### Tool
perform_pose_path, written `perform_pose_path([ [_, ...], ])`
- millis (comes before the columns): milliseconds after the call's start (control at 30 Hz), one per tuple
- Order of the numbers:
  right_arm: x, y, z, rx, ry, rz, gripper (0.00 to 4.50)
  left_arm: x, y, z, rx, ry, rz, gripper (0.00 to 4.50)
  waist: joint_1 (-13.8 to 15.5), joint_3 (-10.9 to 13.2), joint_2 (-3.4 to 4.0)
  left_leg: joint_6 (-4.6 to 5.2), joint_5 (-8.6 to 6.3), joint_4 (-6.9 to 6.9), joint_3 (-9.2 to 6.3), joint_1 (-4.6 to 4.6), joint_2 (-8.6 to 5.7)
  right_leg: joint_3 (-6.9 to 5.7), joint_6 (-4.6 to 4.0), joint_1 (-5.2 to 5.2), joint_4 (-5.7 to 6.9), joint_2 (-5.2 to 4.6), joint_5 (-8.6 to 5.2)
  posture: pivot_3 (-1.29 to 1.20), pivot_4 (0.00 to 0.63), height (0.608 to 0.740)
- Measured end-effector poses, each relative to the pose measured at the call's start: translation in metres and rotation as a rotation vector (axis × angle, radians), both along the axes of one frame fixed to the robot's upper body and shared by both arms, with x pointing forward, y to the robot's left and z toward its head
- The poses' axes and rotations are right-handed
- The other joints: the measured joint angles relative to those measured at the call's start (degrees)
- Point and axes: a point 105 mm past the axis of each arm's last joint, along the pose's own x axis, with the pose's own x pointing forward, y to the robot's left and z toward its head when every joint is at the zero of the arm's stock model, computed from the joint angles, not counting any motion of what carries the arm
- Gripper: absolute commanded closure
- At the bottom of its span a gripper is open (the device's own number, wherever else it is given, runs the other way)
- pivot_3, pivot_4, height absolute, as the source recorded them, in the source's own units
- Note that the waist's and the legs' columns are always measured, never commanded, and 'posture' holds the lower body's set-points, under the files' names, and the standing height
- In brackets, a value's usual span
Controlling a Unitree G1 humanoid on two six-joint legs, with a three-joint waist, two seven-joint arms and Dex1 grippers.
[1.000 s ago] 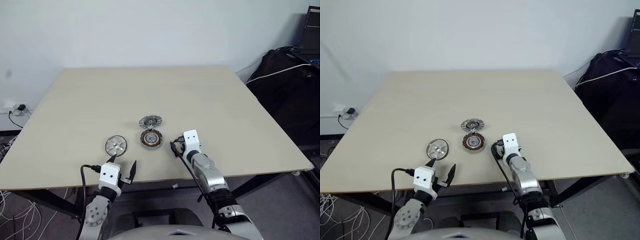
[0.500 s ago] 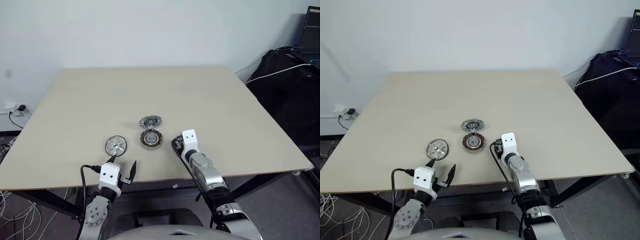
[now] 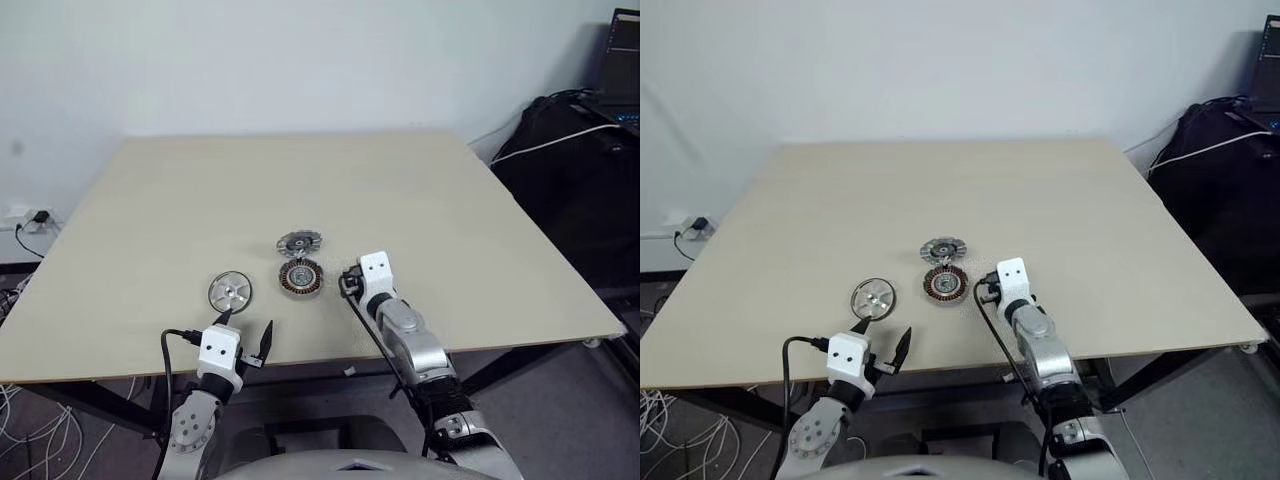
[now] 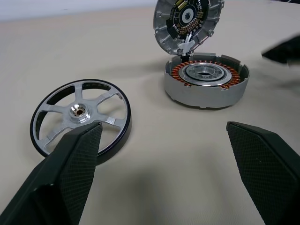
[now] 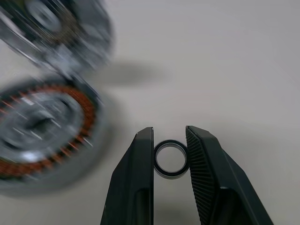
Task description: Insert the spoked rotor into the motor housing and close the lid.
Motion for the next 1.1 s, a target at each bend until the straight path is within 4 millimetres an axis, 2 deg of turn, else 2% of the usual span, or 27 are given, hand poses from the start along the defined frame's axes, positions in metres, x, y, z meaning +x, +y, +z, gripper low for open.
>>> perform_pose_path([
  [100,-0.002,0.016,0.011,0.02,-0.023,0.049,3.8,0.0,0.0,0.0,-0.001,0.0,0.003,0.0,0.02,0.0,0.0,0.0,0.0,0.0,0.0,0.0,0.01,0.0,0.0,0.01,0.0,0.0,0.0,0.0,0.0,0.74],
  [333,-0.01,0.042,0.013,0.025,-0.005,0.155,3.8,0.001,0.0,0.0,-0.006,-0.002,0.017,0.0,0.07,0.01,-0.01,0.0,0.0,0.0,0.01,-0.01,0.01,-0.01,-0.01,0.0,-0.02,0.0,0.0,0.0,0.0,0.74],
  [500,-0.008,0.061,0.013,0.01,-0.004,0.207,3.8,0.001,-0.001,0.0,-0.007,-0.003,0.017,0.0,-0.01,0.01,-0.02,-0.02,0.01,0.0,0.0,0.01,0.01,-0.01,-0.01,0.01,-0.01,0.04,0.0,0.0,0.0,0.74],
  [733,-0.007,0.073,-0.003,-0.024,0.037,0.257,3.8,0.001,0.0,0.001,-0.008,-0.005,0.02,0.0,-0.06,0.03,-0.02,-0.03,0.01,0.0,0.01,-0.01,0.0,-0.01,-0.01,-0.01,-0.01,0.04,0.0,0.0,0.0,0.74],
  [1100,0.001,0.083,-0.012,-0.043,0.043,0.279,3.8,0.0,0.0,0.002,-0.011,-0.016,0.022,0.0,-0.47,0.03,-0.01,-0.04,0.02,0.0,0.01,-0.02,0.01,-0.01,-0.01,0.0,-0.01,0.04,0.01,0.0,0.0,0.74],
])
